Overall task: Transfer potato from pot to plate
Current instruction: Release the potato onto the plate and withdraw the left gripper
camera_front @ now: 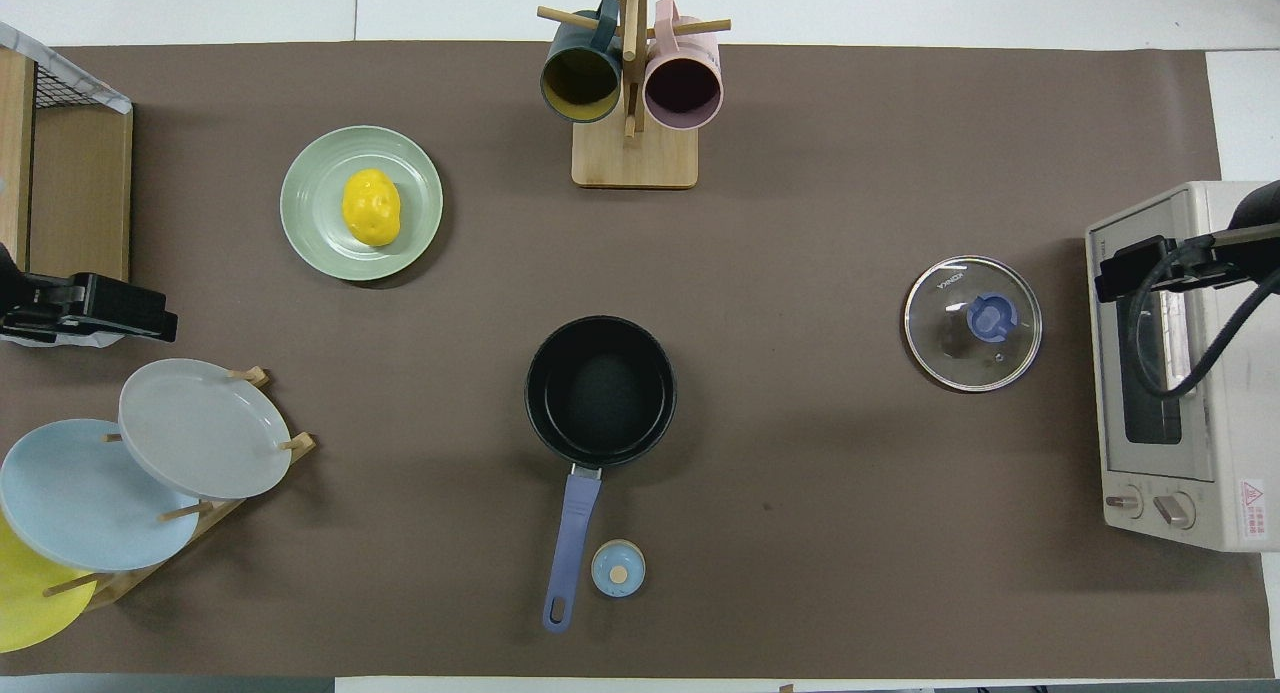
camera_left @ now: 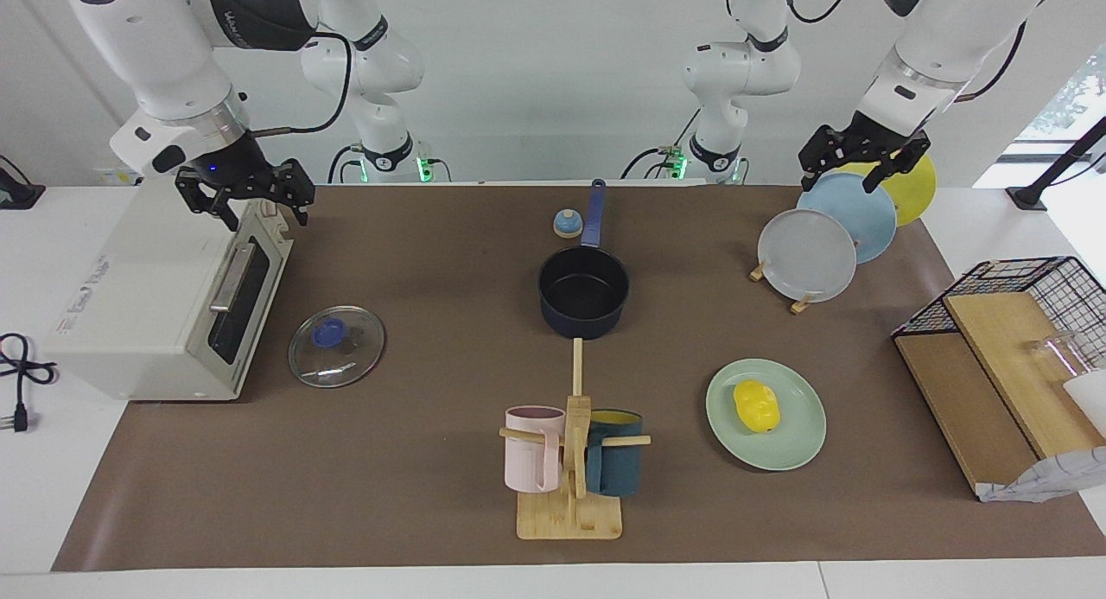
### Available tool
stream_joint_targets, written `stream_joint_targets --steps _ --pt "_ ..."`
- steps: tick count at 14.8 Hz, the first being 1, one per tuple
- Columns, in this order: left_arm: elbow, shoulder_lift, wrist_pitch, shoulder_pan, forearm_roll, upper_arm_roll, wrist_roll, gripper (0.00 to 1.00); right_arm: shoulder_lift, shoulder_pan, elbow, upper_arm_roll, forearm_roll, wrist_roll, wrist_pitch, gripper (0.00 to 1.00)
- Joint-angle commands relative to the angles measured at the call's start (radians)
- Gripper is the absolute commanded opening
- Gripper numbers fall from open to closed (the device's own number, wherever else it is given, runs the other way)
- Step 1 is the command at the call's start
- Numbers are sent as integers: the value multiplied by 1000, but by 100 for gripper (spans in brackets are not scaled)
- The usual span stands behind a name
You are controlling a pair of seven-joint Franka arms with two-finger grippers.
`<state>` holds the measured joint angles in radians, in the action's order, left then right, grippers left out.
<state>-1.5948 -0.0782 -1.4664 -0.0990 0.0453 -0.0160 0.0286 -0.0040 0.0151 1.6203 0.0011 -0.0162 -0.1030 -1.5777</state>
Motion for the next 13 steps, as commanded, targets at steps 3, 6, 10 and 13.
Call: stream_joint_targets --steps 3,6,10,13 --pt "13 11 12 -11 -21 -1 7 100 -5 3 -7 4 16 17 8 100" --pt "12 14 5 -11 -21 -1 7 100 -5 3 -7 4 16 17 5 100" --pt "-13 11 -28 -7 -21 -2 7 100 -5 3 -7 4 16 17 5 100" --pt "-11 11 -26 -1 -21 -2 1 100 -5 3 -7 4 15 17 5 100"
